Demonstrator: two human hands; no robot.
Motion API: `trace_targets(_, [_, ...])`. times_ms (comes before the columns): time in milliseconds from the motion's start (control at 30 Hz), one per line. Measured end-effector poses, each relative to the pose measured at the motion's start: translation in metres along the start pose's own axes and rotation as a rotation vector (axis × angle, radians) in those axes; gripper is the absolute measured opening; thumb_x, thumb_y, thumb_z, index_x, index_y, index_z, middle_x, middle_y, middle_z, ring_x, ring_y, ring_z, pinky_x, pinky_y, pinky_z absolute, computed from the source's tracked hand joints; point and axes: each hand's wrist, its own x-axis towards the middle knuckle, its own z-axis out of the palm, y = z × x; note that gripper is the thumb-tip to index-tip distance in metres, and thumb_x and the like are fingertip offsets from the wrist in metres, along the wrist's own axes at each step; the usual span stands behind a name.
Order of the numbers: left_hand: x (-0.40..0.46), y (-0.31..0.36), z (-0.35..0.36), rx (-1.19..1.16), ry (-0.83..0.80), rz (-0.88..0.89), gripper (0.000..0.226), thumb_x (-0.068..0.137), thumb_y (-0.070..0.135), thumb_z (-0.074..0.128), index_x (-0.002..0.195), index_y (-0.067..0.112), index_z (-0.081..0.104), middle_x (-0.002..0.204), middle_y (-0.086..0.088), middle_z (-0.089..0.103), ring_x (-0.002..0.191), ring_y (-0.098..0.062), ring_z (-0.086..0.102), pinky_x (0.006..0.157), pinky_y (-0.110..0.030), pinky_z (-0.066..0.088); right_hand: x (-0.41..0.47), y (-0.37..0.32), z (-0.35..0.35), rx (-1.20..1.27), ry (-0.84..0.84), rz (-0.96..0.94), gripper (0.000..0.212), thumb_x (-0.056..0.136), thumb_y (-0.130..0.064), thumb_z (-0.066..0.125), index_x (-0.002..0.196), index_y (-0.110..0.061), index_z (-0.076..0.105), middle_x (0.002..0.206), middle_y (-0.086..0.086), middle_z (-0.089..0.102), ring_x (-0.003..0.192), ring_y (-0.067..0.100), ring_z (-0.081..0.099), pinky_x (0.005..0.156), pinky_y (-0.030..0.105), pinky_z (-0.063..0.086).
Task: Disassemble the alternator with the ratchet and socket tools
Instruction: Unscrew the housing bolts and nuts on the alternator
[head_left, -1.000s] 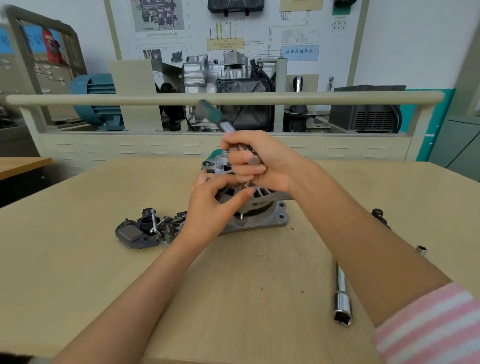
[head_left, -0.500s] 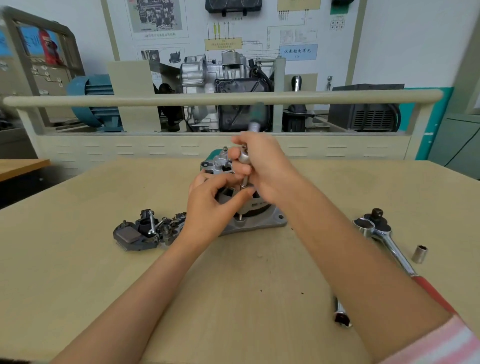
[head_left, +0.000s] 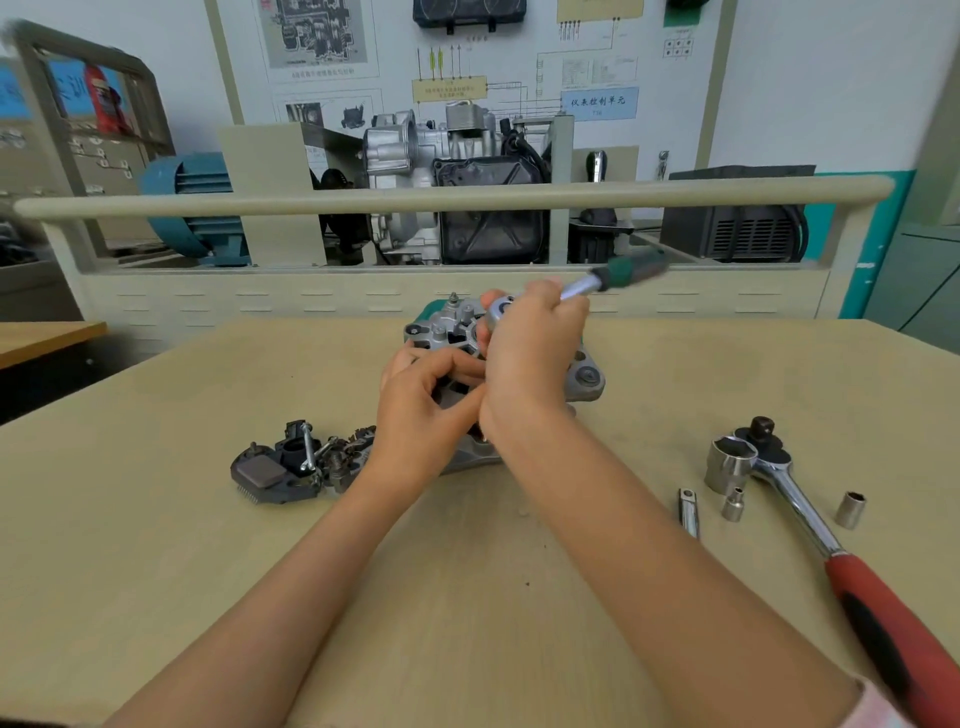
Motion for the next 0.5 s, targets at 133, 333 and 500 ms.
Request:
trace_targets(133, [0.0,-0.003,-0.001,0.001,0.011,-0.014,0.019,0.075,0.018,0.073,0.072,0.033,0.061,0.076,0.016,0.061,0.09,-0.016,0.046,0.075,-0.021,0.035,0.02,-0.018,-0.006,-0.184,-0.379,0.243,0.024,0.101,-0.018,0.03,0.079,-0.015,0.04,0.047,-0.002,0.045,0.03,0.006,0.03,0.035,0.016,0.023])
trace_targets(333, [-0.001,-0.003,-0.003,-0.014,0.007,-0.059,0.016,0.076,0.023,0.074,0.083,0.035,0.066,0.084,0.011,0.056,0.096,-0.013,0.047,0.079,-0.01,0.037,0.03,-0.032,-0.014,-0.32,-0.778,0.383,0.027,0.101,-0.025,0.034,0.078,-0.014,0.044,0.041,-0.01,0.037,0.031,0.004,0.025,0.042,0.02,0.021])
trace_targets(500, [0.001,-0.002,-0.003,0.017,-0.01,-0.008,0.026,0.073,0.016,0.067,0.07,0.04,0.059,0.063,0.027,0.058,0.086,-0.005,0.042,0.075,-0.026,0.032,0.0,-0.01,-0.004,-0.037,-0.114,0.121,0.029,0.103,-0.024,0.031,0.077,-0.016,0.042,0.056,-0.002,0.049,0.041,0.007,0.038,0.037,0.016,0.03])
